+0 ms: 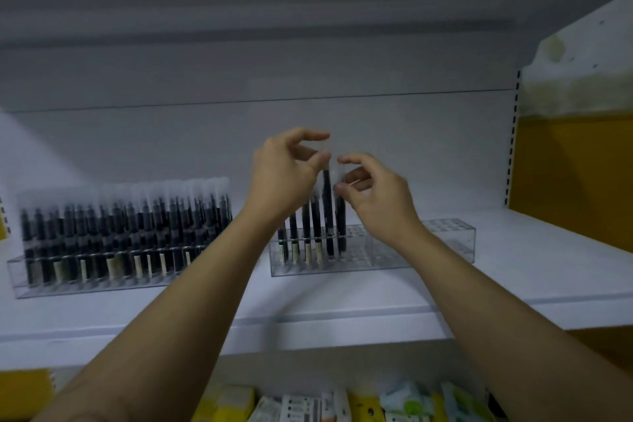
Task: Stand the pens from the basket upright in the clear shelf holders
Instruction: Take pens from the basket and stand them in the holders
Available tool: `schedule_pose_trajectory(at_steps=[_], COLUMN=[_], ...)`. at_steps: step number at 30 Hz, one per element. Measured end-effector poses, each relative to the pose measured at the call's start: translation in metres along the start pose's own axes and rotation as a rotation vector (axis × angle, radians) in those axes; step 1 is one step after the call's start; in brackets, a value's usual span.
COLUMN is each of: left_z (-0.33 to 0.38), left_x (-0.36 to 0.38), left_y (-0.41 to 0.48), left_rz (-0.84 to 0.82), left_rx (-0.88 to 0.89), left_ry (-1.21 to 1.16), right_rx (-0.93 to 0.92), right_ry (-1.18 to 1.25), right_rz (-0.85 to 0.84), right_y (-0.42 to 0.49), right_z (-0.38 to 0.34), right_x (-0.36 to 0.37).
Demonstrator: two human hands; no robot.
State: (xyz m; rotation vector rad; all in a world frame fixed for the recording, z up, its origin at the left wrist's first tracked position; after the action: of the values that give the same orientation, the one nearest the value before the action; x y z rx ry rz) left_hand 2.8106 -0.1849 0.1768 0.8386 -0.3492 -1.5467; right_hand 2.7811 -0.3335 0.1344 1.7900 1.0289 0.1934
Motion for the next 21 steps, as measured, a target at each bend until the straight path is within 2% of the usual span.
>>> schedule_pose_trajectory(at_steps=[3, 9, 15, 21], left_z=[0.002, 0.006, -0.012, -0.018], left_x=[-0.002, -0.003, 0.007, 0.009], left_y=[-0.002, 0.0, 0.007, 0.002], left_rz=[-0.012, -0.031, -0.148, -0.073], left_rx=[0.016, -0.017, -0.135, -0.012], left_ry=[0.055, 0.075, 0.22, 0.318], right_rx=[-0.039, 0.013, 0.038, 0.056], right_ry=[-0.108, -0.232, -0.295, -0.229], right_rz=[-0.059, -0.355, -0.424, -0.408], right_y=[-0.006, -0.012, -0.011, -0.016], right_z=[0.0, -0.002, -0.006, -0.005], right_x=[-0.005, -0.012, -0.015, -0.017])
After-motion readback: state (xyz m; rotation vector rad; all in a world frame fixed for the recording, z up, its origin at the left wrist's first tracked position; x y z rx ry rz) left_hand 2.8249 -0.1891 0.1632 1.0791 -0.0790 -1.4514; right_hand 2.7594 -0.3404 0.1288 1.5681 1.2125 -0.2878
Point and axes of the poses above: each hand's wrist, its own y-axis towards the middle knuckle, its own x-axis out of the palm, z = x × y, the point moved 1 cm from there along y, towards the middle knuckle, and after that the axes turned 8 degrees about -x, right-handed, at the moved point
